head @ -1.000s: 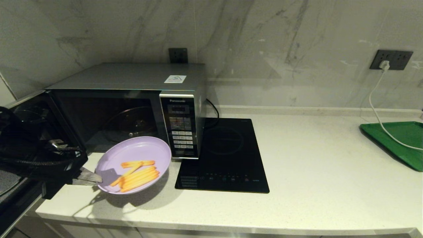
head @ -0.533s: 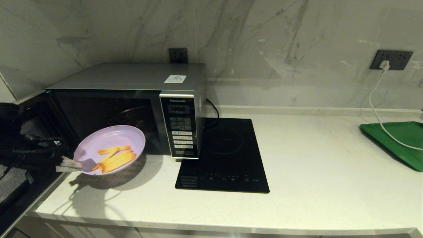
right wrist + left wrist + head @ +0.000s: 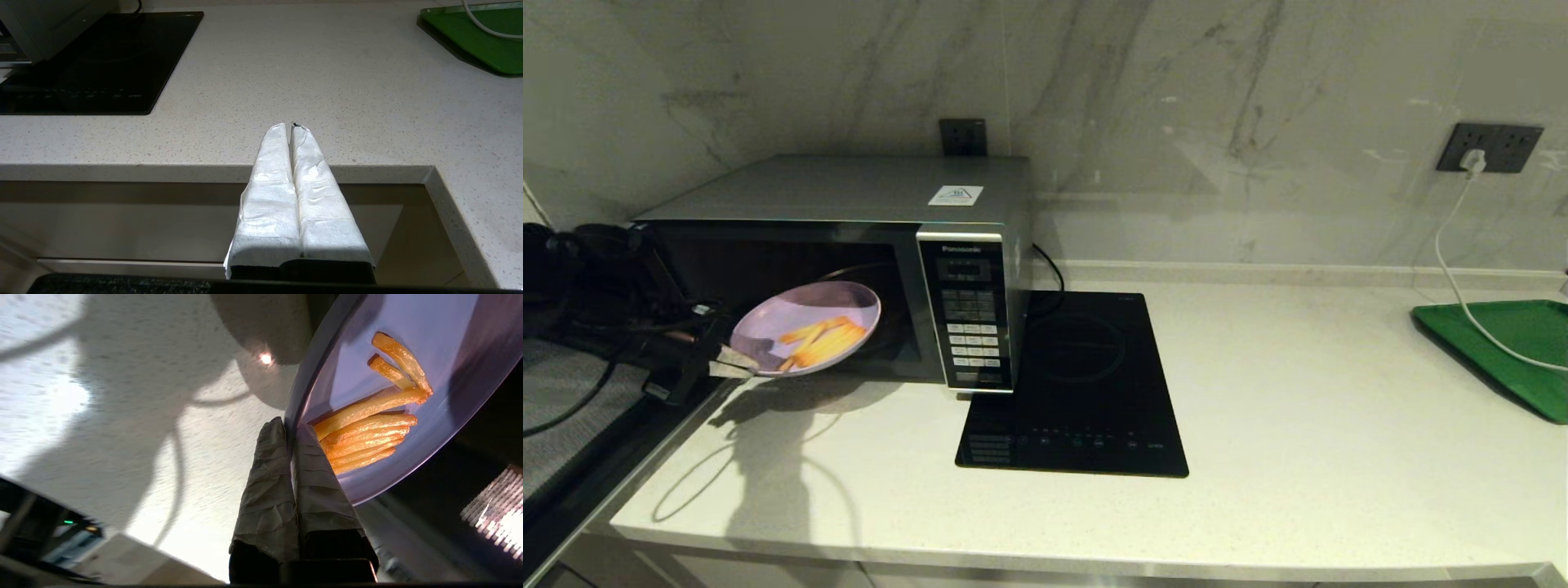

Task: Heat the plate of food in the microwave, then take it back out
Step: Put the plate in the microwave oven

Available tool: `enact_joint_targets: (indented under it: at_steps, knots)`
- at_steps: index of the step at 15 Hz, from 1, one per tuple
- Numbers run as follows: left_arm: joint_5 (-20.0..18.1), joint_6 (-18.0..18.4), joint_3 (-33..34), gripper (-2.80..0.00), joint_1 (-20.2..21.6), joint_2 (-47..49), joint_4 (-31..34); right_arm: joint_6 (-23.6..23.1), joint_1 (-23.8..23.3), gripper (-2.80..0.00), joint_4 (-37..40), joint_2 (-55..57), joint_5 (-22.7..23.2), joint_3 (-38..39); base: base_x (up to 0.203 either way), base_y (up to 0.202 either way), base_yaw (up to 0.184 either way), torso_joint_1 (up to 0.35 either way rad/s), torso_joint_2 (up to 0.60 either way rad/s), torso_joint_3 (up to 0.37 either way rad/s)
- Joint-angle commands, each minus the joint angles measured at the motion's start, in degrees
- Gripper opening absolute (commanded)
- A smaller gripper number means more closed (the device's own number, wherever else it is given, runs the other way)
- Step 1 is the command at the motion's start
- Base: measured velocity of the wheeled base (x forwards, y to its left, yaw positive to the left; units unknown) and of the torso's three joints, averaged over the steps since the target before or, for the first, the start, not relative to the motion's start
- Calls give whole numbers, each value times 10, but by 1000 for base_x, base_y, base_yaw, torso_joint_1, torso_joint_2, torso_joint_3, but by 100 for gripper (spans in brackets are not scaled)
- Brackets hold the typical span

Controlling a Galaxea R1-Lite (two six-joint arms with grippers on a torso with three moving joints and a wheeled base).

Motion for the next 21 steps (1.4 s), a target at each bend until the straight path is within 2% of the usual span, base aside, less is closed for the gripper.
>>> enact_joint_targets:
  at_steps: [1,3,5,7,9,13,21]
  knots:
    - [22,-55,-21,-280,-28,30,-2,0,0,-280,0,0,0,0,0,0,0,0,0,0]
    - [43,-104,-25,-280,-54,33,-19,0,0,-280,0,0,0,0,0,0,0,0,0,0]
    - [49,-159,-32,-280,-74,42,-27,0,0,-280,0,0,0,0,0,0,0,0,0,0]
    - [60,-186,-38,-280,-88,51,-38,0,0,-280,0,0,0,0,0,0,0,0,0,0]
    - [63,-191,-57,-280,-92,55,-54,0,0,-280,0,0,0,0,0,0,0,0,0,0]
    - [72,-214,-164,-280,-93,96,-60,0,0,-280,0,0,0,0,0,0,0,0,0,0]
    - [87,-217,-166,-280,-89,127,-61,0,0,-280,0,0,0,0,0,0,0,0,0,0]
